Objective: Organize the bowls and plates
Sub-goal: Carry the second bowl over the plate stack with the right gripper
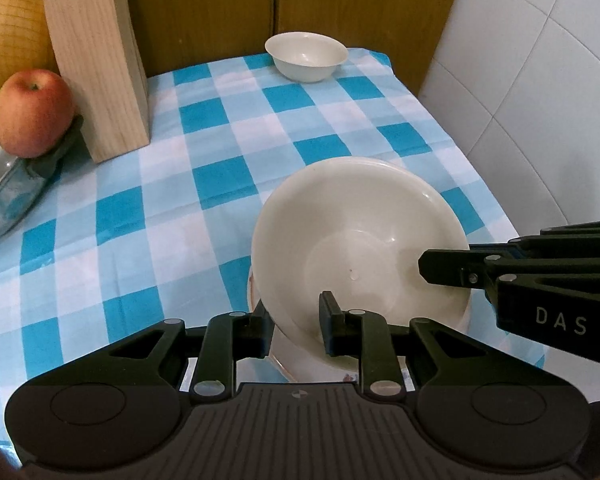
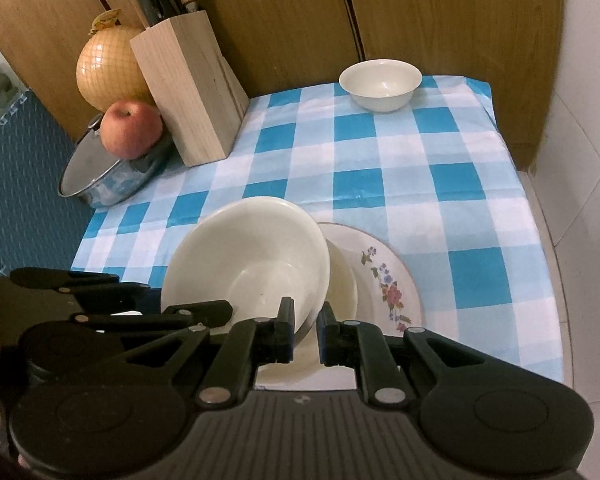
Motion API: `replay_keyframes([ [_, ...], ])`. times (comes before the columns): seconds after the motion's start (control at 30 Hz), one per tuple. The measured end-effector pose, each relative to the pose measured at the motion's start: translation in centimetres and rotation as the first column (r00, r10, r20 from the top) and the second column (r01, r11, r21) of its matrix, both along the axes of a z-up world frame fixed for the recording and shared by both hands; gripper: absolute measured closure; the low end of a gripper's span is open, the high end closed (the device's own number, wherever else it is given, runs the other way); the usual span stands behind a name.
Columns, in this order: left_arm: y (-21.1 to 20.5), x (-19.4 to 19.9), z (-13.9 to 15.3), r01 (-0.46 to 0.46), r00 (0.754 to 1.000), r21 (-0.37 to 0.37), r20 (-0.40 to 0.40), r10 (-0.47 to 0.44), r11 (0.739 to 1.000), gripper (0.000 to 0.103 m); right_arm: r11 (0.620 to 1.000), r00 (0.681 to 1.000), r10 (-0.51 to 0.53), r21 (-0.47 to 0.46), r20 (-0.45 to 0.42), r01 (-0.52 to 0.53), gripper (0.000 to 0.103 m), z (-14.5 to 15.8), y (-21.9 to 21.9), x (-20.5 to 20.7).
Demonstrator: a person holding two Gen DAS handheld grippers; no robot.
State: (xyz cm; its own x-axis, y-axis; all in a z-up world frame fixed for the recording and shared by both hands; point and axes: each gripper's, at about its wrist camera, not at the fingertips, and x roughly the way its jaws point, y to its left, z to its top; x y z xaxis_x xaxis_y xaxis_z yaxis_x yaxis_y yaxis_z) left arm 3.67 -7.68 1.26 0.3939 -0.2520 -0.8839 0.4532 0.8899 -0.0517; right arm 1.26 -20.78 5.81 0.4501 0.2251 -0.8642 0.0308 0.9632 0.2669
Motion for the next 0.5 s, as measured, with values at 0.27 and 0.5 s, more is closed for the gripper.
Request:
replay_keyframes([
  [0.27, -0.01, -0.12, 0.07, 0.002, 1.0, 0.003, 0.009, -0.002, 1.0, 0.072, 1.0, 1.0, 0.001, -0.001, 0.0, -0.001, 0.093, -0.07, 0.04, 0.07],
  [0.5, 0.0, 0.02, -0.01, 0.001, 1.0, 0.003, 0.01, -0.001, 1.0, 0.072, 1.0, 1.0, -0.002, 0.002, -0.007, 0.002, 0.093, -0.44, -0.08, 0.38],
])
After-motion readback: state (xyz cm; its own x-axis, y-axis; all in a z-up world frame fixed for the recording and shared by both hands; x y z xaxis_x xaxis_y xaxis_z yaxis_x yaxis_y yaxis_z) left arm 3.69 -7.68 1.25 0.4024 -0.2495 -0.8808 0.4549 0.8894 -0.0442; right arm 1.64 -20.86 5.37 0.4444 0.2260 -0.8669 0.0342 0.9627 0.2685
